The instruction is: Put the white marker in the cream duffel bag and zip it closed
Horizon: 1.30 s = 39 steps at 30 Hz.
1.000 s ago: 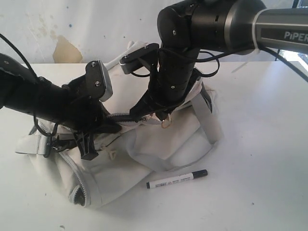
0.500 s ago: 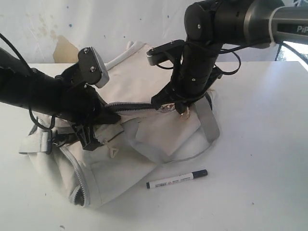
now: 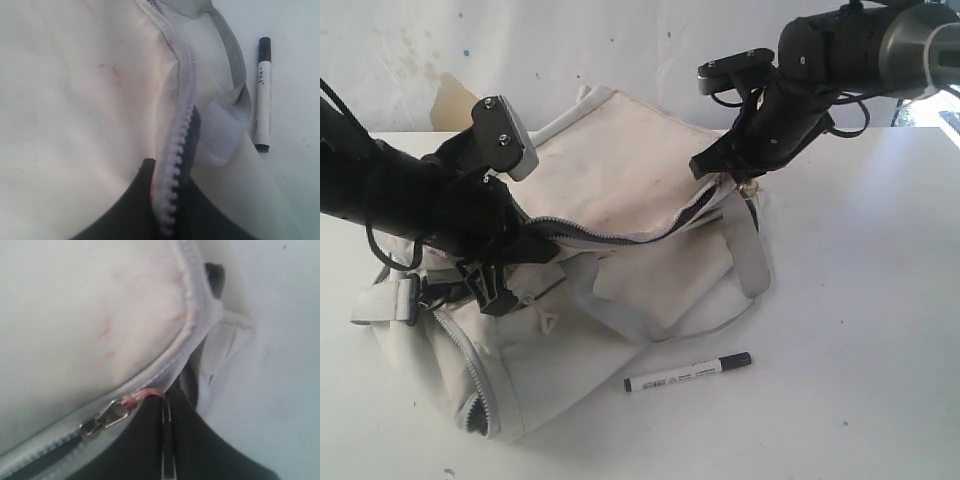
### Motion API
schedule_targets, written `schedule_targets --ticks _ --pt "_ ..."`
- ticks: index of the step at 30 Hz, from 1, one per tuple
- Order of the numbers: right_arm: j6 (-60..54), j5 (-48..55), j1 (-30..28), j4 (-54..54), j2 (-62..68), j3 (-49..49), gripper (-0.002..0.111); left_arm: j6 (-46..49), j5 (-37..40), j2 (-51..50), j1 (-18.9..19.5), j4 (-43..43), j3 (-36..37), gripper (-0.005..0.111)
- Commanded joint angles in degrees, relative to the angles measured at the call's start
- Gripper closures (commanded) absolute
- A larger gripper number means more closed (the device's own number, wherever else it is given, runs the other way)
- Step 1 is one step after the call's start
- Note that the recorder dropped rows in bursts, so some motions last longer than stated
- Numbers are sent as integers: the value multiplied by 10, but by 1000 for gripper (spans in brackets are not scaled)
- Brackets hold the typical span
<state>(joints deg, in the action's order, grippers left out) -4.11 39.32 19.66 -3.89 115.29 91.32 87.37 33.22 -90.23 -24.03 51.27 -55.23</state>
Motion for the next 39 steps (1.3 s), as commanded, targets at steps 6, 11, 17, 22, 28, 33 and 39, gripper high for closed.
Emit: schedule_targets --ticks 6,11,17,22,28,33,39 --pt "-1 -50 -31 -10 22 -1 108 -30 14 9 -1 -8 4 107" --pt "-1 -34 -31 1 22 -1 108 -32 11 9 -1 -8 4 107" --pt "-1 5 -30 61 22 -1 86 -32 12 8 -1 -8 4 107" --pt "-1 63 -30 122 19 1 64 -32 12 8 -1 -23 4 107" --pt "-1 107 -30 147 -22 1 60 -30 9 8 -1 -23 4 82" --pt "-1 173 -30 150 -34 1 63 -30 9 8 -1 -23 4 54" --pt "2 253 -30 144 -53 0 79 -32 25 8 -1 -71 4 50"
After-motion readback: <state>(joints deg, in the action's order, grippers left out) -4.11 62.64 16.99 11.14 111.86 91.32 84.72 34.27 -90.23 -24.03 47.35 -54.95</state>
